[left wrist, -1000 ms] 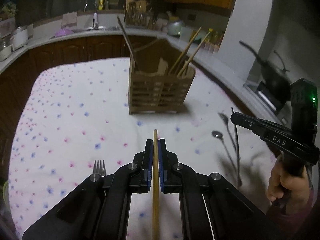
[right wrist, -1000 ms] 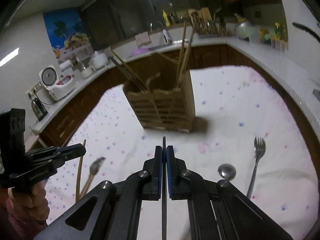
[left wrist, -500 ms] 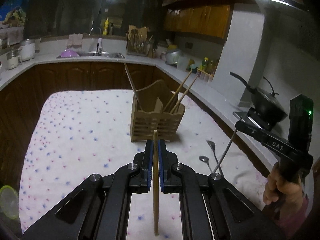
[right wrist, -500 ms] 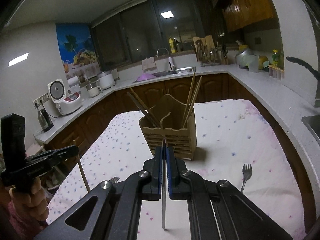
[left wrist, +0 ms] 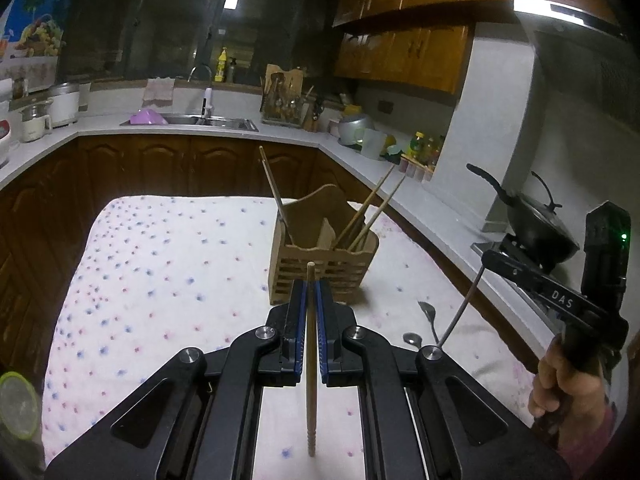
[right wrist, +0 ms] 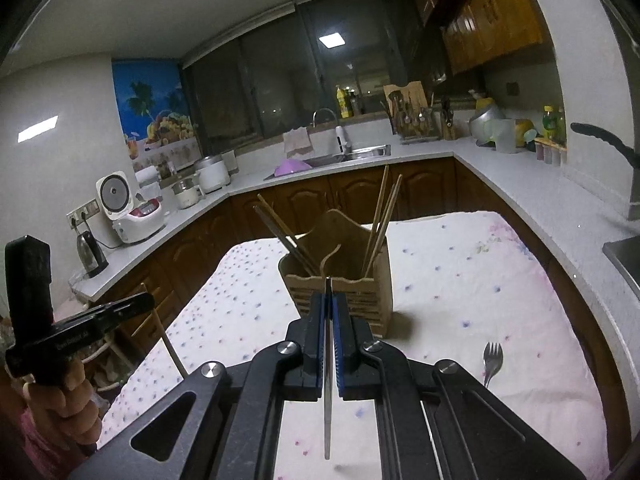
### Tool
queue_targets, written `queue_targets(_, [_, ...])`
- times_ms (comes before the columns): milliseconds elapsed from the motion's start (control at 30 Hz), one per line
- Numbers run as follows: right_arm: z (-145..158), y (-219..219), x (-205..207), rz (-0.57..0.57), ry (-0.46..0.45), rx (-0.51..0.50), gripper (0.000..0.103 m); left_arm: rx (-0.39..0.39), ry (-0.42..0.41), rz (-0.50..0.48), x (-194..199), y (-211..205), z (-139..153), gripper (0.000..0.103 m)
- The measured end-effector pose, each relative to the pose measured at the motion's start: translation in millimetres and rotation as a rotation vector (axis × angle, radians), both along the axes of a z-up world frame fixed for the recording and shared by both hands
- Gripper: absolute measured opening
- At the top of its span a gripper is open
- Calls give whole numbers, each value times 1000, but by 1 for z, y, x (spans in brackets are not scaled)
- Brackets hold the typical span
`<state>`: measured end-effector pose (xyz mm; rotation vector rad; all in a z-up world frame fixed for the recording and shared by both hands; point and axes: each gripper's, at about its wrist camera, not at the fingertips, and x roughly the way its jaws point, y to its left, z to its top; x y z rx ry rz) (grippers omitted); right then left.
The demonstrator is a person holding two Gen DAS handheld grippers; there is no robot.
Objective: Organize utensils
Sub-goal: 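Lift and carry the wooden chopstick with the left tool while the right carries the steel one over the holder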
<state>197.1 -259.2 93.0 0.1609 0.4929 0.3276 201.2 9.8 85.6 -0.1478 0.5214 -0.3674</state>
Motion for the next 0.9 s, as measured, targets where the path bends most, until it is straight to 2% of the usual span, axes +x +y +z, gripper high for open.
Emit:
queue_targets(433, [17,-4,25,-25,-50,24,4,-22,-46,28,23,3,21,4])
queue_targets(900, [54,-11,79,-78,-148,76,4,-72,-164,83,77,4,72,4])
